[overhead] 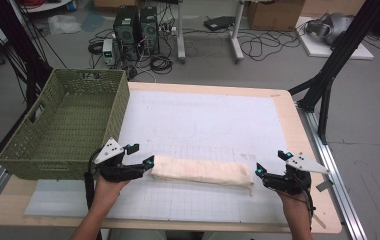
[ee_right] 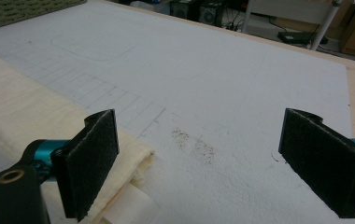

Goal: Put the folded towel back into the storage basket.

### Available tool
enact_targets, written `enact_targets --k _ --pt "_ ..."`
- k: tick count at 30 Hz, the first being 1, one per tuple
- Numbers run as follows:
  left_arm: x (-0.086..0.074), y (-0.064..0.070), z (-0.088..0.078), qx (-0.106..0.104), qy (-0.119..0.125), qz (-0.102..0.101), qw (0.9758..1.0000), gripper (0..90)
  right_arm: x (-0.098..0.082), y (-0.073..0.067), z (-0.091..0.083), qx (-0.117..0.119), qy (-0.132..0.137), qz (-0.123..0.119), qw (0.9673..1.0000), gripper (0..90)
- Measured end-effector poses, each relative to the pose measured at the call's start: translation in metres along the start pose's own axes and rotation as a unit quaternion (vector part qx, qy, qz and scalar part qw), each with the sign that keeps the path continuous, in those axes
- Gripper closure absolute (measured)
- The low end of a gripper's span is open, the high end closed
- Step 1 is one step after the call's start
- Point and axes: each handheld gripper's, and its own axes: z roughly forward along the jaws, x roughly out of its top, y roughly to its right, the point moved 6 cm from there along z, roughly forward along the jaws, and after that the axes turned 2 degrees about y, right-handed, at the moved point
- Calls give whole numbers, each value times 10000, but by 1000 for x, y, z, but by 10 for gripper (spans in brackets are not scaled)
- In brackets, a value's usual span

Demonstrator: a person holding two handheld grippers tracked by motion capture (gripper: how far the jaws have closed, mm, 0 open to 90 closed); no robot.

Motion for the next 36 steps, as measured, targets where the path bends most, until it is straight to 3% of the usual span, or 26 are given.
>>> enact_targets --k 18,25,31,36 --pt "-6 0 3 93 -172 -85 9998 249 0 -7 1 78 -48 -18 10000 113" --pt "-15 0 4 133 -401 -145 9990 252 -3 -13 0 150 -116 -27 9998 113" --pt "-22 3 2 110 -523 -201 9984 338 -7 -19 -4 179 -201 -49 9996 113" --pt "-28 2 0 206 -692 -261 9970 396 -12 -28 -7 209 -327 -95 9992 114"
